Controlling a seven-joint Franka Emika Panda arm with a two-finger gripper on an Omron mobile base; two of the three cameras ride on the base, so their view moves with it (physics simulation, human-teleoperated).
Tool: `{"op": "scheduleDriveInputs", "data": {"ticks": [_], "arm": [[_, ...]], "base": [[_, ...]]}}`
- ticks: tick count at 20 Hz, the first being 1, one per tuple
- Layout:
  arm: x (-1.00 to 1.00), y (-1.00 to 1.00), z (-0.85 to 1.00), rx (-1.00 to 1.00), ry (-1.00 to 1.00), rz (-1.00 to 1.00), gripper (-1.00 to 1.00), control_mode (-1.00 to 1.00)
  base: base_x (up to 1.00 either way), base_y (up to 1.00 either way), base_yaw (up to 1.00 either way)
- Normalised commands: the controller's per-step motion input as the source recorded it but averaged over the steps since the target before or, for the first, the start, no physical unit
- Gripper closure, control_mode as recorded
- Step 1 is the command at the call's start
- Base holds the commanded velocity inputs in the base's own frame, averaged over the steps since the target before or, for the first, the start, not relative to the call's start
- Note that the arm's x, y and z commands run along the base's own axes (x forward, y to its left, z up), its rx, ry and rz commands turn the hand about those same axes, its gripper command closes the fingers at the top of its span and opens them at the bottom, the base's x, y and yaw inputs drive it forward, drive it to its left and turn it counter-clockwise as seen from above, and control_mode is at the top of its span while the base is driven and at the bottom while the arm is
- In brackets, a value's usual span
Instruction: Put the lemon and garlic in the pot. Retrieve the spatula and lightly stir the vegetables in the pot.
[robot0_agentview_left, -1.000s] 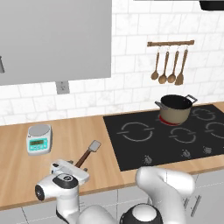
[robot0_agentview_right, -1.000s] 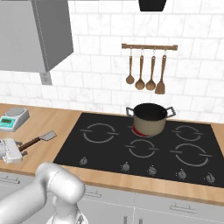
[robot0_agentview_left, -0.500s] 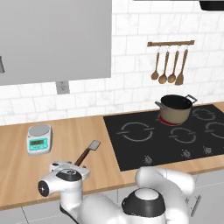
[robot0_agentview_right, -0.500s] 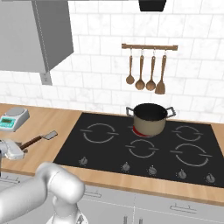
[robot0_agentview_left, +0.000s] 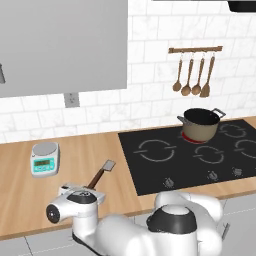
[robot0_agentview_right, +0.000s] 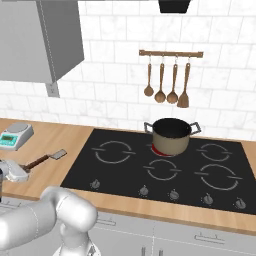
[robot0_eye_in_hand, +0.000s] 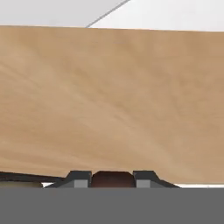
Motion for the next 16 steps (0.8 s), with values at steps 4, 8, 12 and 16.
{"op": "scheduleDriveInputs", "data": {"ticks": [4, 8, 12, 16], "arm": [[-0.07, -0.18, 0.53, 0.06, 0.06, 0.00, 1.00, -1.00], [-0.30, -0.29, 0.64, 0.15, 0.08, 0.00, 1.00, -1.00], [-0.81, -0.35, 1.00, 0.45, 0.09, 0.00, 1.00, -1.00], [-0.99, -0.53, 1.00, 0.66, 0.06, -0.07, 1.00, -1.00]], "base": [[0.00, 0.00, 0.00], [0.00, 0.00, 0.00], [0.00, 0.00, 0.00], [0.00, 0.00, 0.00]]}}
